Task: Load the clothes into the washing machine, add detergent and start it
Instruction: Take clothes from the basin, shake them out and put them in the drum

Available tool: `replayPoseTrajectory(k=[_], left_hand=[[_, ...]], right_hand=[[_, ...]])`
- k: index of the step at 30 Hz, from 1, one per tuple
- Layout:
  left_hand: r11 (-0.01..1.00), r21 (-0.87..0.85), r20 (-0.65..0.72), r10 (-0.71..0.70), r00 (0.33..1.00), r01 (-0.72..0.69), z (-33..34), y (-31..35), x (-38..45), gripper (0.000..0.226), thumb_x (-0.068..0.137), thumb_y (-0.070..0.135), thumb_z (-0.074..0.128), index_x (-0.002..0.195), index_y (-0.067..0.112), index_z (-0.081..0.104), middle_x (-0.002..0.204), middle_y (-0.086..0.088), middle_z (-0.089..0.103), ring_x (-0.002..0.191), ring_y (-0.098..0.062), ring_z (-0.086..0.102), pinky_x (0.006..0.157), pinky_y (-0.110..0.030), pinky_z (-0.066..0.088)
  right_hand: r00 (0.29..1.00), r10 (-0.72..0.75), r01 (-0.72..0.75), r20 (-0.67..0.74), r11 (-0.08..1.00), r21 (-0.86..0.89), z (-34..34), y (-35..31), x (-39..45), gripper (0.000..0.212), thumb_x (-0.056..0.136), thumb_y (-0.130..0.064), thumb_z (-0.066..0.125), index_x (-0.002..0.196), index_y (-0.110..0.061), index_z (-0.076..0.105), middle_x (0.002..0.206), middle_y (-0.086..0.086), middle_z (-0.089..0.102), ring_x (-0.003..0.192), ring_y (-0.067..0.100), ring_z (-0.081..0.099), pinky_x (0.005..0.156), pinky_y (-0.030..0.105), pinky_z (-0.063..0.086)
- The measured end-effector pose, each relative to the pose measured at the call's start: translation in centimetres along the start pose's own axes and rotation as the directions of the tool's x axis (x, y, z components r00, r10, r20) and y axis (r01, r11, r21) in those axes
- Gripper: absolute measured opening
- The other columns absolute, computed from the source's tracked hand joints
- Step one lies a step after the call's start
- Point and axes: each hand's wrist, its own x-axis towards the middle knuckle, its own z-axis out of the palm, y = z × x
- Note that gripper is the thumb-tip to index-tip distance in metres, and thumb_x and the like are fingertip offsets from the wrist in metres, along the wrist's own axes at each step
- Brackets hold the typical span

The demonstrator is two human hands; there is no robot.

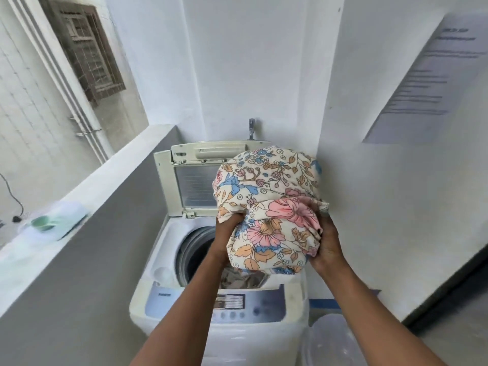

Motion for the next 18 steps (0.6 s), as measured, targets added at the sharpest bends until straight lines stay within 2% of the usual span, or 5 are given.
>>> replayPoseTrajectory(k=[3, 6, 10, 12, 18], left_hand=[[0.998, 0.045, 0.025, -0.035, 0.999, 0.034, -5.3, 0.7, 2.2, 0.076, 0.070, 0.027, 0.080, 0.141, 0.011, 0.058, 0.127, -0.022, 0.072, 0.115, -0.045, 0.070, 0.100, -0.064, 0.055], [0.992, 0.121, 0.007, -0.039, 0.999, 0.038, -9.7, 1.4, 4.1, 0.070, 0.073, 0.028, 0.078, 0.139, 0.014, 0.058, 0.130, -0.016, 0.073, 0.115, -0.037, 0.072, 0.095, -0.055, 0.060], [0.966, 0.253, -0.010, -0.050, 0.999, 0.051, -13.8, 1.3, 6.5, 0.036, 0.099, 0.011, 0.068, 0.134, 0.018, 0.059, 0.114, -0.001, 0.074, 0.083, 0.000, 0.076, 0.061, -0.015, 0.057], [0.943, 0.327, -0.006, -0.067, 0.998, 0.065, -15.5, 0.6, 7.8, 0.034, 0.099, 0.008, 0.066, 0.132, 0.018, 0.063, 0.115, -0.001, 0.076, 0.088, -0.003, 0.077, 0.066, -0.017, 0.059], [0.802, 0.568, -0.093, -0.159, 0.983, 0.183, -20.5, -5.7, 12.8, 0.052, 0.085, 0.033, 0.071, 0.136, 0.035, 0.063, 0.126, 0.009, 0.074, 0.119, -0.025, 0.069, 0.101, -0.053, 0.058]], right_hand=[[0.999, -0.027, 0.027, -0.035, 1.000, -0.017, 3.7, 4.3, 0.5, 0.095, 0.071, -0.050, 0.092, 0.144, -0.002, 0.054, 0.141, 0.029, 0.060, 0.131, 0.048, 0.058, 0.111, 0.071, 0.041], [0.994, -0.047, 0.043, -0.097, 0.998, -0.048, 6.6, 7.9, 1.2, 0.070, 0.078, -0.037, 0.088, 0.136, -0.004, 0.064, 0.131, 0.026, 0.068, 0.122, 0.045, 0.065, 0.106, 0.067, 0.048], [0.986, -0.045, 0.027, -0.158, 0.993, -0.114, 9.0, 11.1, 1.7, 0.043, 0.088, -0.021, 0.078, 0.129, -0.008, 0.069, 0.119, 0.021, 0.075, 0.106, 0.038, 0.074, 0.089, 0.051, 0.062], [0.978, -0.042, 0.012, -0.203, 0.989, -0.150, 9.4, 12.7, 2.6, 0.042, 0.087, -0.018, 0.080, 0.126, -0.008, 0.069, 0.115, 0.020, 0.077, 0.102, 0.038, 0.076, 0.086, 0.050, 0.062], [0.945, -0.076, -0.059, -0.319, 0.917, -0.394, 8.3, 17.6, 5.5, 0.031, 0.083, -0.012, 0.084, 0.112, -0.017, 0.075, 0.100, 0.009, 0.081, 0.089, 0.029, 0.079, 0.064, 0.033, 0.062]])
